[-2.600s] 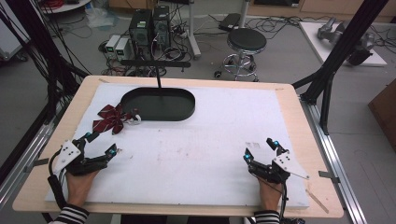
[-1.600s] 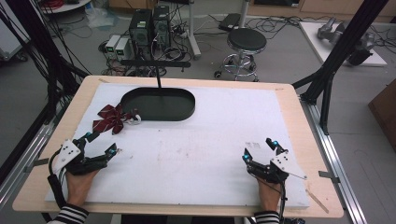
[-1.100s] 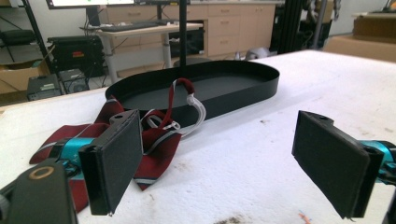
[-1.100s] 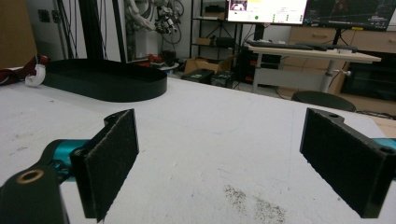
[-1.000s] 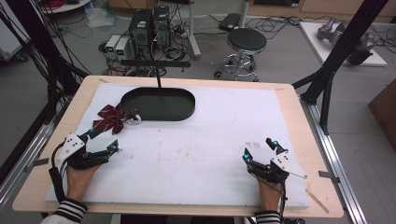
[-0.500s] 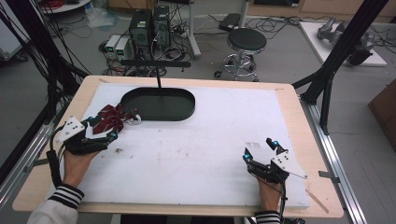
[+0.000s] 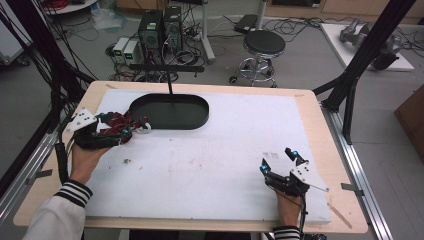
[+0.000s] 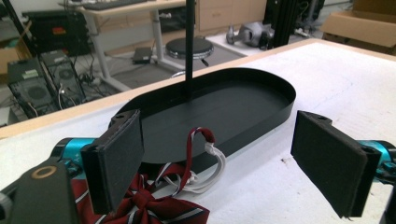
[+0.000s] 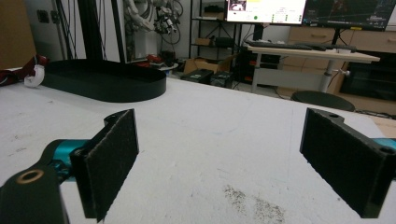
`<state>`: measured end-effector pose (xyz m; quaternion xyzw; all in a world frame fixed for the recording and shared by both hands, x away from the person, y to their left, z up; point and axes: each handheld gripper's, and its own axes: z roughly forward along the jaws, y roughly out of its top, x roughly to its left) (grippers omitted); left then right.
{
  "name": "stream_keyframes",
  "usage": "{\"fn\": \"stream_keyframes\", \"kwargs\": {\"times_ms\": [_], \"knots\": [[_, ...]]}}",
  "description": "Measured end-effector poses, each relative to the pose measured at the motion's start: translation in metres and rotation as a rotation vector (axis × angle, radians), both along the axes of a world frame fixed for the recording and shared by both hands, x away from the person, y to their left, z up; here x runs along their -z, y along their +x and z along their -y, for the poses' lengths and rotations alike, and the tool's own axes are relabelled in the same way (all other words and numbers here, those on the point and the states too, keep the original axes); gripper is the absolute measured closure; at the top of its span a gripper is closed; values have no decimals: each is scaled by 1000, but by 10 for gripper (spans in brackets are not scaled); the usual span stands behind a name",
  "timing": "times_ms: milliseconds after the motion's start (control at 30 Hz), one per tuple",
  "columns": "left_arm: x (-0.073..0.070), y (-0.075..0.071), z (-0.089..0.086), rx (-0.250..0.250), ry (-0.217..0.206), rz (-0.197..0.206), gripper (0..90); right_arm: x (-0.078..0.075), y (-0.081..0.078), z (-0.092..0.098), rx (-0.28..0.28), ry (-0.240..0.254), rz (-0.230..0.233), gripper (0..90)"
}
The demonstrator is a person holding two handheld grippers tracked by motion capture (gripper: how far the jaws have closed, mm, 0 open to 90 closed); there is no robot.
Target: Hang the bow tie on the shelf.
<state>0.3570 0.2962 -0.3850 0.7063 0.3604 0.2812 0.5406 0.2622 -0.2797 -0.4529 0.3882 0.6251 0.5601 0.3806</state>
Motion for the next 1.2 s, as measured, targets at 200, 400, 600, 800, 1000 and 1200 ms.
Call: {"fn": "stream_keyframes", "kwargs": {"times_ms": [200, 400, 600, 800, 1000, 1200], "knots": [[-6, 10, 3, 2, 28, -21, 174, 0, 0, 0, 1, -4, 6, 107], [-7, 21, 6, 1, 67, -46, 192, 0, 1, 0, 1, 0, 8, 107], [-6, 30, 12, 18, 124, -72, 196, 0, 1, 0, 2, 0, 8, 107], [-4, 43, 20, 29, 248, -135, 196, 0, 0, 0, 3, -2, -1, 107], [-1, 54, 26, 22, 302, -161, 203, 0, 0, 0, 5, -2, 6, 107], [1, 64, 32, 22, 375, -177, 218, 0, 0, 1, 7, 5, 2, 107]]}}
